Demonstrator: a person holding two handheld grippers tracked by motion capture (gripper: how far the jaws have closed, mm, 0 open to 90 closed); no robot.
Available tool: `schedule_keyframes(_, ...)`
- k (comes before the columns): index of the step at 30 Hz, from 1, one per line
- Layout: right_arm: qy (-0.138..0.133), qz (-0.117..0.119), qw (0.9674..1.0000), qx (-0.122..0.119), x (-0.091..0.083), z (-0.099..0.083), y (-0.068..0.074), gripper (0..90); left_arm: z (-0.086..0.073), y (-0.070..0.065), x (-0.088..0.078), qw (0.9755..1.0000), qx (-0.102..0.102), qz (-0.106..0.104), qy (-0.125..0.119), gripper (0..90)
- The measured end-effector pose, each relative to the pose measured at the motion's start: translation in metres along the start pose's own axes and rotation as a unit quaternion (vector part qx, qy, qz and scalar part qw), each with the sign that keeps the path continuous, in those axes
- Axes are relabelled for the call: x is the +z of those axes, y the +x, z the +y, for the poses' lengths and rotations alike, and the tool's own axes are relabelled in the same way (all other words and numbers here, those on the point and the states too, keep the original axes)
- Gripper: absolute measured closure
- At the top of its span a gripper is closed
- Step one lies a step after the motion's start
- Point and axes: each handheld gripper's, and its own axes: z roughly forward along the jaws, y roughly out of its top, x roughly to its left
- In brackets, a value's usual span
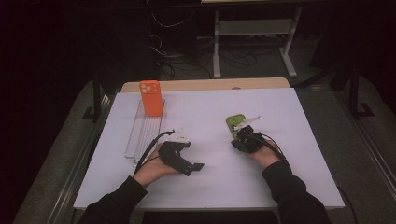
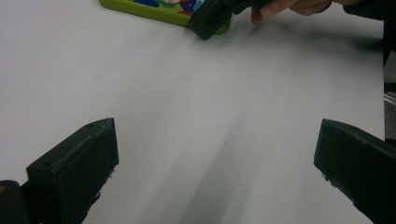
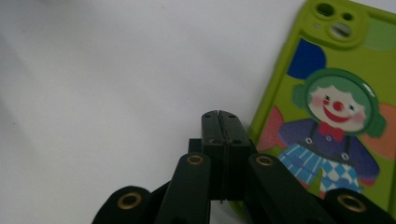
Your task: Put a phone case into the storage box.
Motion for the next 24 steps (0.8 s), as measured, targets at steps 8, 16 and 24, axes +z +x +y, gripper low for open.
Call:
schedule_keyframes(8,-0.002,-0.006,0.9999,0.014,-0.009,-0.007,-0.011,88.3,0.0,0.0,0.001,1.0,0.002,0.0,0.005,0.0)
schedule_keyframes(16,-0.034,0.041,0.9985,0.015,-0.024,-0.006,-0.007,71.2,0.0,0.0,0.0,1.0,0.001,-0.002,0.002,0.0)
schedule_keyframes(24,-0.072,0.059,0.9956,0.01,-0.042,-0.018,0.0,35.6,0.0,0.0,-0.001,1.0,0.006,-0.004,0.003,0.0)
